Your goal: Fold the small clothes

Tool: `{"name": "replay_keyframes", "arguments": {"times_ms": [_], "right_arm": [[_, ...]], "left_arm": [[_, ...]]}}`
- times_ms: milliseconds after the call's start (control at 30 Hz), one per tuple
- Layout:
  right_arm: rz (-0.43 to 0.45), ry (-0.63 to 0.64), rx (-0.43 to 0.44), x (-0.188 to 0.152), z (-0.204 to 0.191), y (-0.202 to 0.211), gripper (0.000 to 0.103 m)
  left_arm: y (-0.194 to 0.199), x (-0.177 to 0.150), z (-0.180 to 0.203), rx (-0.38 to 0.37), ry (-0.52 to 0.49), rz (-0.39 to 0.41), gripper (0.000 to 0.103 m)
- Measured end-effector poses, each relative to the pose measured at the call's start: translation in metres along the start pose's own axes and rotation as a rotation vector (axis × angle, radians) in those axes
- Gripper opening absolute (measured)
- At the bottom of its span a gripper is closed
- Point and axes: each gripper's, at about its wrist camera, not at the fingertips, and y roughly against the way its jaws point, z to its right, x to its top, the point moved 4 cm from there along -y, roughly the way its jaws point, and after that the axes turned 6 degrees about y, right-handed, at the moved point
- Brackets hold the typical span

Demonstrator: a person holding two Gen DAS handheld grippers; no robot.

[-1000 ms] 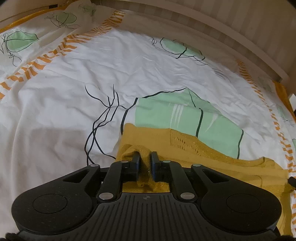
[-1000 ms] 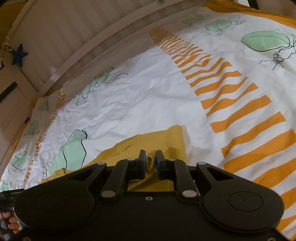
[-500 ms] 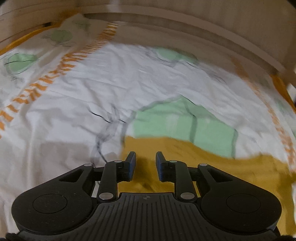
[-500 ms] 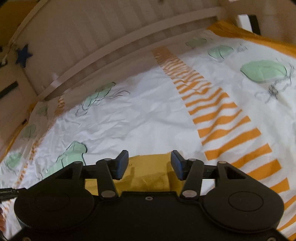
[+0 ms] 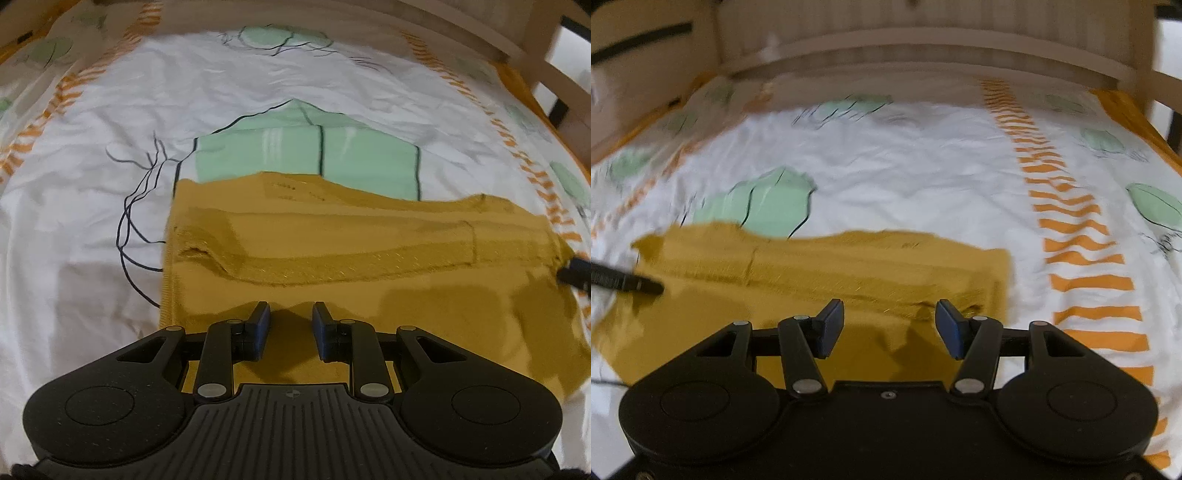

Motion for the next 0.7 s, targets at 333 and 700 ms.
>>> {"name": "replay_keyframes", "arguments": {"times_ms": [333,700], "right_arm": [[-0.051,0.013,-0.014,-0.002,-0.003,-0.039,0.065],[-0.052,-0.095,-0.046,0.027,0.018,-0.075,0.07]], "left_arm": [[-0.016,0.021,-0.007,-0.01,0.04,0.084,0.024],[-0.013,0.036,-0.034,0.028,0.138,0.137,0.025]]}}
